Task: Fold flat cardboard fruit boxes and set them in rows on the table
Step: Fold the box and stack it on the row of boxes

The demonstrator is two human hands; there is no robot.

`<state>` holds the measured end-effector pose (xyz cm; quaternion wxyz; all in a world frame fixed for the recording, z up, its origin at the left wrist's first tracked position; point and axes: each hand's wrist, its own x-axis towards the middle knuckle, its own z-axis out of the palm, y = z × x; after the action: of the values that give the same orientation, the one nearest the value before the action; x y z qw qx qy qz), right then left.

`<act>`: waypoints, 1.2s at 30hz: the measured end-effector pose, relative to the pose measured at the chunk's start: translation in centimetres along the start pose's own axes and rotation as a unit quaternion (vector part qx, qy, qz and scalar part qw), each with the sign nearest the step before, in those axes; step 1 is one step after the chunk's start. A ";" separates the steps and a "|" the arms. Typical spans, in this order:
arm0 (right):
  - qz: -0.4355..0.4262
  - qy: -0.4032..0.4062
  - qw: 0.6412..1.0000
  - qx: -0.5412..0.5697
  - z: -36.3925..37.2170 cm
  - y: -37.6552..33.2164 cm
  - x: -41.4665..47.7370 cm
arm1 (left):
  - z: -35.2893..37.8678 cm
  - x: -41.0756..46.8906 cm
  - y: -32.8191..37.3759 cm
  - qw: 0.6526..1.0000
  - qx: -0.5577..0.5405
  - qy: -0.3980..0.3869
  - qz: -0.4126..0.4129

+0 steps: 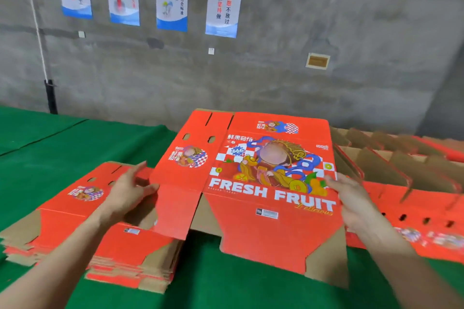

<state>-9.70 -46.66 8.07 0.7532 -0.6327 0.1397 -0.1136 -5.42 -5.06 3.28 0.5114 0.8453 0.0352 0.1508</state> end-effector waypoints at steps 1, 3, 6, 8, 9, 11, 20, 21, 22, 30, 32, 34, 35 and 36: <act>-0.015 0.001 1.000 -0.015 -1.6 -1.3 -0.2 | -0.2 -0.1 1.1 0.997 -0.069 -0.046 -0.003; -0.062 0.016 0.997 -0.044 -4.4 -4.1 -1.0 | -0.5 -0.2 3.6 0.971 -0.199 -0.133 -0.025; -0.076 -0.029 0.997 0.005 -8.2 -6.5 -2.5 | -0.1 -0.1 7.0 0.917 -0.357 -0.166 -0.066; -0.075 -0.044 0.996 0.031 -10.4 -6.1 -3.3 | 0.4 -0.7 9.4 0.852 -0.479 -0.201 -0.068; -0.062 -0.048 0.996 0.046 -11.1 -6.0 -3.7 | 0.6 -0.9 10.6 0.822 -0.524 -0.218 -0.049; -0.064 -0.060 0.993 0.084 -12.4 -6.5 -4.1 | 1.0 -1.7 12.9 0.794 -0.556 -0.245 0.013; -0.070 0.004 0.997 0.013 -16.8 -7.1 -5.2 | 5.7 -3.2 19.6 0.889 -0.390 -0.100 0.218; -0.060 0.025 0.998 -0.019 -16.8 -6.3 -5.1 | 6.6 -3.4 19.6 0.878 -0.419 -0.123 0.197; -0.058 0.046 0.996 -0.045 -16.7 -5.4 -5.0 | 7.5 -3.7 19.5 0.873 -0.433 -0.132 0.180; -0.409 0.135 0.834 -0.344 -13.1 -3.2 -4.0 | 13.5 -6.4 14.4 0.880 -0.437 -0.155 0.099; -0.333 0.053 0.870 -0.360 -11.6 -4.0 -3.3 | 14.2 -7.1 13.9 0.880 -0.434 -0.167 0.095; -0.253 -0.014 0.892 -0.375 -11.1 -4.4 -2.5 | 14.7 -7.7 13.4 0.883 -0.427 -0.170 0.095; -0.225 -0.042 0.895 -0.384 -11.2 -4.3 -2.2 | 14.8 -8.0 13.1 0.886 -0.423 -0.167 0.091; -0.206 -0.067 0.891 -0.400 -11.2 -4.1 -2.1 | 14.8 -8.2 12.9 0.889 -0.420 -0.163 0.083</act>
<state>-15.62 -57.00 10.49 0.4041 -0.9009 -0.0108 -0.1578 -10.15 -25.59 6.34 0.8025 0.5644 -0.1861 0.0534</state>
